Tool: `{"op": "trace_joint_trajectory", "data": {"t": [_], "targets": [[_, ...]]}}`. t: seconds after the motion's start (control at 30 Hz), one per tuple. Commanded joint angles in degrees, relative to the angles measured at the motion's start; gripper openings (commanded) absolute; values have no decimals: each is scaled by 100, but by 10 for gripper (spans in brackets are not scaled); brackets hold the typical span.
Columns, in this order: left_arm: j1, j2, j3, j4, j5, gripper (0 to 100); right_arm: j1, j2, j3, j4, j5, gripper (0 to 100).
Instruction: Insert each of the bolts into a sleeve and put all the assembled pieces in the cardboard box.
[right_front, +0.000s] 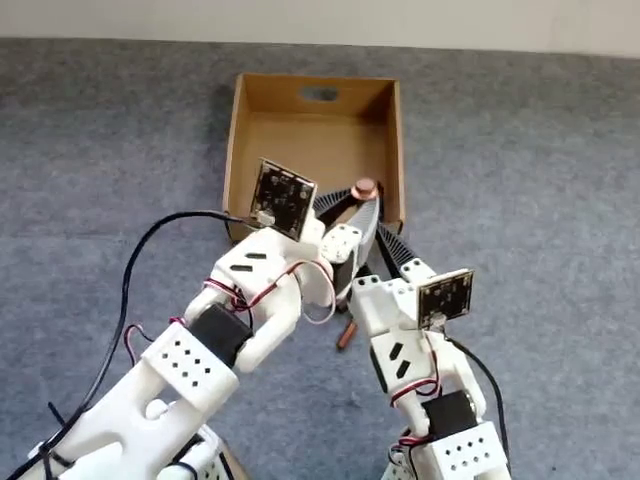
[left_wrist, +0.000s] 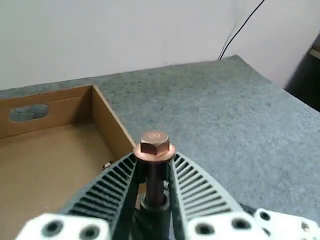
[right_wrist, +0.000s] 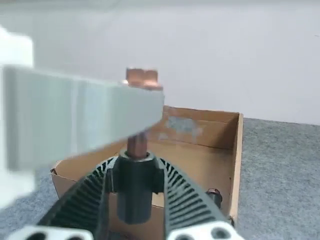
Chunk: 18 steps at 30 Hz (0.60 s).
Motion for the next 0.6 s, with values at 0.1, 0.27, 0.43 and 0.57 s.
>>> {"op": "trace_joint_trajectory", "data": {"t": [0.1,0.27,0.43,0.57], "targets": [[-48,-40,-66,70,35,7,13,-66,136,-119,-26,7],[-40,-48,-75,220,35,7,13,-66,268,-119,-26,7],[-40,-48,-356,1011,35,7,13,-66,303,-119,-26,7],[-40,-48,-787,1864,35,8,13,-66,303,-119,-26,7]]}}
